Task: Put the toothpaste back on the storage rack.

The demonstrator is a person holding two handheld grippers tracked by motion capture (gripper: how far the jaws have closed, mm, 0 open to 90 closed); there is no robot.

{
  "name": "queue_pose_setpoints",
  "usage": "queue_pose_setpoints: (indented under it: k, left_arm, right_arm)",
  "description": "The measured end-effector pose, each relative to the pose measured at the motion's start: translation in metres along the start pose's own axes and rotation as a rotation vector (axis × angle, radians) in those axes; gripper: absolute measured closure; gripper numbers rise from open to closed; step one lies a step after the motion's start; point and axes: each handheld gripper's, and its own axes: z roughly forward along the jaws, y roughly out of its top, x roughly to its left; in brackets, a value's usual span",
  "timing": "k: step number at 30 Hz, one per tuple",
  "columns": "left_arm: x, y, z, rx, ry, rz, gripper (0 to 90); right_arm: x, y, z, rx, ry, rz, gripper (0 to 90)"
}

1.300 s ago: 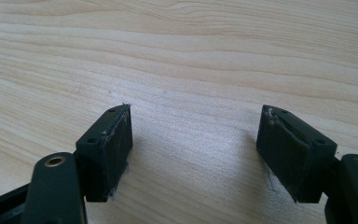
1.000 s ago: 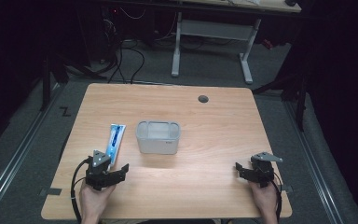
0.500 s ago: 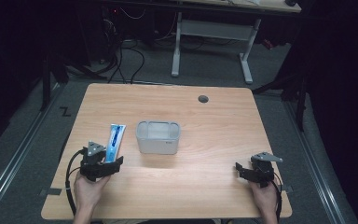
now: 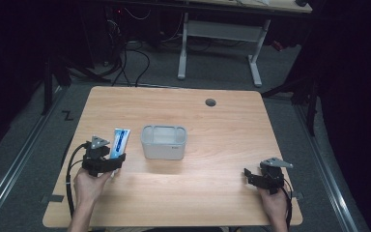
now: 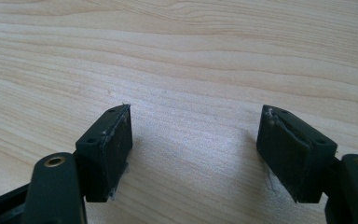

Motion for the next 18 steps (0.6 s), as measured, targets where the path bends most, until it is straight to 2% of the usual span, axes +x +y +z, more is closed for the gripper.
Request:
queue_pose_setpoints:
  k: [3, 6, 8, 15, 18]
  left_arm:
    - [0.004, 0.005, 0.004, 0.033, 0.008, -0.013, 33.0]
    - [0.005, 0.011, 0.008, 0.073, 0.034, -0.003, 33.6]
    - [0.006, 0.015, 0.01, 0.091, 0.032, -0.007, 32.7]
    - [0.008, 0.029, 0.018, 0.122, 0.034, -0.006, 27.7]
    - [0.009, 0.034, 0.021, 0.125, 0.05, -0.012, 27.8]
  right_arm:
    - [0.0, 0.0, 0.0, 0.0, 0.0, 0.0, 26.7]
    - [0.0, 0.0, 0.0, 0.0, 0.0, 0.0, 26.7]
    - [0.0, 0.0, 0.0, -0.001, 0.0, 0.001, 26.8]
    - [0.0, 0.0, 0.0, -0.001, 0.0, 0.0, 26.8]
    - [0.0, 0.0, 0.0, -0.001, -0.001, -0.001, 26.8]
